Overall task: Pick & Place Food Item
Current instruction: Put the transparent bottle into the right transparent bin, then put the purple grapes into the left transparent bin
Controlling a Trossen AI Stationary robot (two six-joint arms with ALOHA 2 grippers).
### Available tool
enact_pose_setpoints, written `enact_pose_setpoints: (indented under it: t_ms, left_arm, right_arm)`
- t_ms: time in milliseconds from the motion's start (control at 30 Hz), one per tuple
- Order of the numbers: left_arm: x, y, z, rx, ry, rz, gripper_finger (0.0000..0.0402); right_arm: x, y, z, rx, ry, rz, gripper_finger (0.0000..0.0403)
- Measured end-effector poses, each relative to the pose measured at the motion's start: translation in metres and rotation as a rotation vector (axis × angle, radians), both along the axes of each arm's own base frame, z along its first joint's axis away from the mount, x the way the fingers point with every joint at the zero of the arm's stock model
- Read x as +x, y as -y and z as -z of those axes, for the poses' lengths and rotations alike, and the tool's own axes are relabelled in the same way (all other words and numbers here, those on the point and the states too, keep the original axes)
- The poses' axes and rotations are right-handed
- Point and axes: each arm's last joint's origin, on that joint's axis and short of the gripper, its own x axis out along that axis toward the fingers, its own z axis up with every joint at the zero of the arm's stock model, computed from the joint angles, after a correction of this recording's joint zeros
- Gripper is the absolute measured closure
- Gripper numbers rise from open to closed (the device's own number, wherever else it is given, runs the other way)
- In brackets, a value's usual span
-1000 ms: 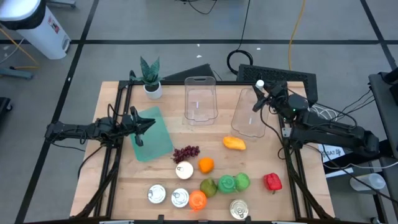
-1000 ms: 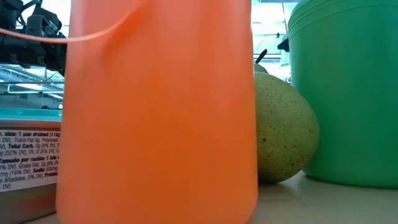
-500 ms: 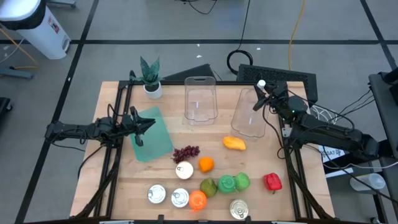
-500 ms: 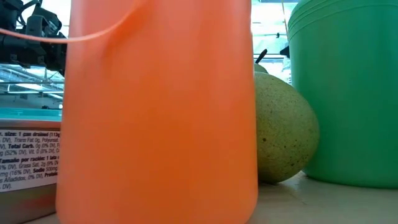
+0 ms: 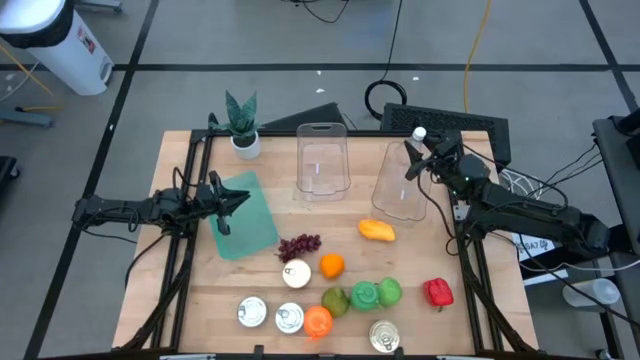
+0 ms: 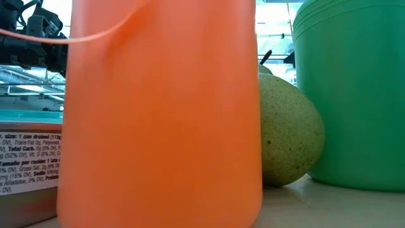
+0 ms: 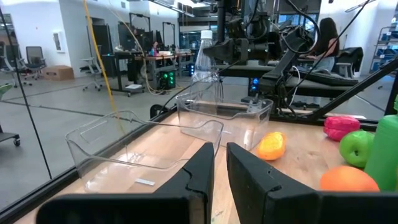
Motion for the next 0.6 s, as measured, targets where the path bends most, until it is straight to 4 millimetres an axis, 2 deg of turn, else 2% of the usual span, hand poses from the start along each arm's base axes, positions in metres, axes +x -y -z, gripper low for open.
enact_pose_setpoints:
  t_ms: [267,600]
  left_arm:
    - [0.0,0.0,0.0001,-0.005,0.0,0.0,0.035]
    - [0.0,0.0,0.0003,-0.007,-0.001,0.001,0.035]
  right_arm:
    - [-0.0006,-0.0004,-0.002,0.003,0.031,0.0,0.0118]
    - [-0.0017,-0.002,0.0002,0.036,0.024,-0.007,0.0108]
